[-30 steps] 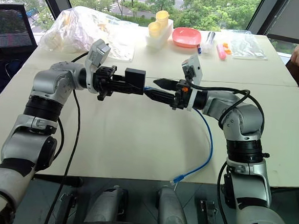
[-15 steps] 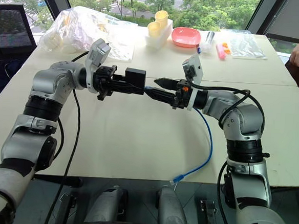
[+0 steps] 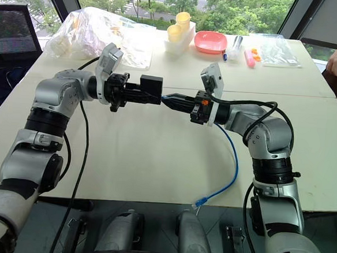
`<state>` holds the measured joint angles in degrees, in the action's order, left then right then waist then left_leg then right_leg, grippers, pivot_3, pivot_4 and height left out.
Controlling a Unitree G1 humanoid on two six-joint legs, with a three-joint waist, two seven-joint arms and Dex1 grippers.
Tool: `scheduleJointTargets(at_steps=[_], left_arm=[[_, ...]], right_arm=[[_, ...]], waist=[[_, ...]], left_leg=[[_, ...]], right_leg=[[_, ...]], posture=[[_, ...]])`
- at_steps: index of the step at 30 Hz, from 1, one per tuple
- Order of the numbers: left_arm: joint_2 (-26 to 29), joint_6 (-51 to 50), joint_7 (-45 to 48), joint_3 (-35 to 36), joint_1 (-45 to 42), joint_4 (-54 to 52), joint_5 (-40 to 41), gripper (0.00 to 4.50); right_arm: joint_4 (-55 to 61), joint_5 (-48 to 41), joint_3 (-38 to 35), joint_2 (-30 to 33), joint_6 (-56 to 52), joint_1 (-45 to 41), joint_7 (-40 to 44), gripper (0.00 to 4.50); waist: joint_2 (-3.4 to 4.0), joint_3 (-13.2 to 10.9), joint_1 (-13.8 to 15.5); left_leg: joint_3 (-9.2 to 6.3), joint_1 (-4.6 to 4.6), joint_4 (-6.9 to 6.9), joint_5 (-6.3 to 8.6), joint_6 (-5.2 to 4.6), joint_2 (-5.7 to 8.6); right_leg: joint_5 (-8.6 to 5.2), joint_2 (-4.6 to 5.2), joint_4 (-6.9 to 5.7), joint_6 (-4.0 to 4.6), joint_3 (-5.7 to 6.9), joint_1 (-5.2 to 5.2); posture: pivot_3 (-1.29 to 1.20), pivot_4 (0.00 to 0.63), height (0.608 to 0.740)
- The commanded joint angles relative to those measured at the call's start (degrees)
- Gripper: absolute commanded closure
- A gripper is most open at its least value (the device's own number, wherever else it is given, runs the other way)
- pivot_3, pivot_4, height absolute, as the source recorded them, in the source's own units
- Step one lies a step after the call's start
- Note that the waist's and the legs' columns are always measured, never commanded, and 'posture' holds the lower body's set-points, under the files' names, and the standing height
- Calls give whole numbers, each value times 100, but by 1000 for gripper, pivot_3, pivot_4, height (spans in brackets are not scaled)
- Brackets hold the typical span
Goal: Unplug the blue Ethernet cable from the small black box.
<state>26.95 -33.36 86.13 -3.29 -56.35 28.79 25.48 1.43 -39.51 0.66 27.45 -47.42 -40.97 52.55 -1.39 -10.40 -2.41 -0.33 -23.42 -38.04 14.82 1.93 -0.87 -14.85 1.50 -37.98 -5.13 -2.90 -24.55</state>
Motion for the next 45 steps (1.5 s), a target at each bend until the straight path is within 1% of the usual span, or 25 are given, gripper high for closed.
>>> scheduleJointTargets(at_steps=[1, 8, 12, 14, 16, 18, 20, 22, 25, 26, 27, 28, 31, 32, 33, 35, 36, 39, 41, 42, 45], left_arm=[[293, -16, 274, 112, -122, -165, 112, 3975], [861, -24, 378, 241, -134, 70, 87, 3975], [864, -18, 325, 253, -81, 12, 61, 3975], [654, 190, 36, 186, 91, -166, -53, 3975], [232, 676, -589, 170, 294, -232, -254, 3975], [-156, 1295, -1138, 81, 549, -224, -556, 3975], [-429, 1761, -1419, -85, 892, -252, -817, 3975], [-707, 2071, -1741, -107, 1222, -215, -918, 3975], [-1044, 2368, -2313, 30, 1535, -131, -954, 3975], [-1103, 2544, -2518, 53, 1600, -89, -1030, 3975], [-1140, 2728, -2746, 91, 1645, -41, -1109, 3975], [-1175, 2908, -2997, 151, 1659, 32, -1172, 3975], [-1230, 3419, -3814, 379, 1665, 297, -1359, 3975], [-1208, 3666, -4114, 384, 1699, 410, -1537, 3975], [-1215, 3873, -4588, 441, 1711, 571, -1718, 3975], [-1247, 4034, -4911, 532, 1786, 788, -1757, 3975], [-1263, 4090, -5099, 550, 1831, 878, -1813, 3975], [-1353, 4118, -5274, 514, 2037, 1038, -1851, 3975], [-1453, 4015, -5363, 563, 2124, 1044, -1757, 2915], [-1482, 4008, -5432, 585, 2143, 1042, -1756, 2590], [-1534, 3908, -5493, 659, 2173, 994, -1668, 1194]], right_arm=[[-447, 355, -466, 455, 286, -27, -201, 4460], [-476, 329, -792, 1027, 324, 360, -150, 4460], [-460, 469, -792, 1015, 386, 461, -240, 4460], [-598, 966, -441, 862, 596, 449, -584, 4460], [-1096, 1600, -66, 525, 871, 304, -1201, 4460], [-1509, 1996, 152, 214, 1089, 189, -1540, 4460], [-1704, 2219, 326, -23, 1312, 215, -1603, 3608], [-1820, 2333, 383, -220, 1523, 330, -1653, 2763], [-1774, 2378, 236, -389, 1849, 531, -1794, 1214], [-1698, 2391, 177, -395, 1915, 596, -1838, 724], [-1595, 2402, 136, -385, 1975, 672, -1865, 136], [-1488, 2395, 81, -377, 2018, 739, -1904, 16], [-1017, 2187, -266, -417, 2095, 1014, -2056, 16], [-797, 1987, -462, -500, 2053, 1123, -2102, 16], [-559, 1590, -758, -666, 1818, 1195, -2195, 16], [-168, 1024, -1161, -919, 1379, 1303, -2389, 16], [34, 917, -1197, -960, 1233, 1398, -2409, 16], [482, 923, -1052, -987, 1043, 1704, -2501, 16], [568, 923, -1044, -1003, 979, 1772, -2612, 0], [587, 915, -1054, -1005, 957, 1782, -2650, 0], [595, 915, -1088, -987, 934, 1774, -2713, 0]], waist=[[0, 0, 0], [0, 0, 6], [0, 0, -6], [0, 0, -10], [0, 4, -5], [0, 3, 3], [0, 3, 5], [0, 3, 1], [-1, 3, 20], [-1, 3, 28], [-1, 3, 44], [-1, 3, 50], [-1, 3, 57], [-1, 3, 51], [-1, 3, 47], [-1, 3, 23], [-1, 3, 18], [1, 4, 31], [0, 4, 38], [0, 5, 42], [2, 6, 41]], left_leg=[[1, 0, 0, 0, 0, 0], [4, -1, 3, 2, -3, 1], [5, 0, 2, 2, -4, 0], [5, 0, 1, 2, -4, 0], [4, 2, 1, 2, -4, -1], [4, 8, -1, 2, -4, 0], [5, 3, -5, 2, -3, 0], [6, -6, -4, 2, -3, 1], [4, -11, -1, 2, -3, -5], [4, -10, -1, 2, -3, -5], [4, -10, -2, 2, -3, -5], [3, -9, -2, 2, -3, -4], [3, -3, -5, 2, -3, -3], [3, 0, -4, 2, -3, -3], [3, 0, -5, 2, -3, -4], [1, 3, -3, 2, -3, -5], [1, 3, -3, 2, -3, -6], [-1, 3, -2, 2, -4, -6], [0, 3, -2, 2, -4, -5], [0, 3, -3, 2, -4, -4], [3, 8, -5, 2, -4, -1]], right_leg=[[0, 0, 0, 0, 0, 0], [-1, 1, 7, 0, 1, 0], [-1, -1, 3, -1, 1, 0], [-1, -1, 2, -1, 0, 0], [-1, -1, 2, -1, -1, 0], [0, 3, 1, -1, -4, 7], [0, 4, -1, -1, -6, 2], [0, 6, -2, -1, -8, -8], [0, 9, -1, -2, -7, -13], [1, 10, -1, -2, -7, -13], [1, 12, -1, -2, -7, -13], [1, 14, -2, -2, -7, -11], [3, 15, -2, -4, -8, -5], [3, 15, -3, -6, -8, -3], [4, 12, -2, -6, -7, -3], [4, 11, -3, -6, -7, -1], [4, 10, -4, -6, -7, -1], [4, 12, -4, -6, -5, 1], [4, 14, -2, -6, -5, 3], [4, 14, -2, -6, -5, 3], [4, 14, -2, -7, -6, 8]], posture=[[0, 150, 735], [0, 150, 735], [0, 150, 735], [0, 150, 735], [0, 150, 735], [0, 150, 735], [0, 150, 735], [0, 150, 735], [0, 150, 735], [0, 150, 735], [0, 150, 735], [0, 150, 735], [0, 150, 735], [0, 150, 735], [0, 150, 735], [0, 150, 735], [0, 150, 735], [0, 150, 735], [0, 150, 735], [0, 150, 735], [0, 150, 735]])
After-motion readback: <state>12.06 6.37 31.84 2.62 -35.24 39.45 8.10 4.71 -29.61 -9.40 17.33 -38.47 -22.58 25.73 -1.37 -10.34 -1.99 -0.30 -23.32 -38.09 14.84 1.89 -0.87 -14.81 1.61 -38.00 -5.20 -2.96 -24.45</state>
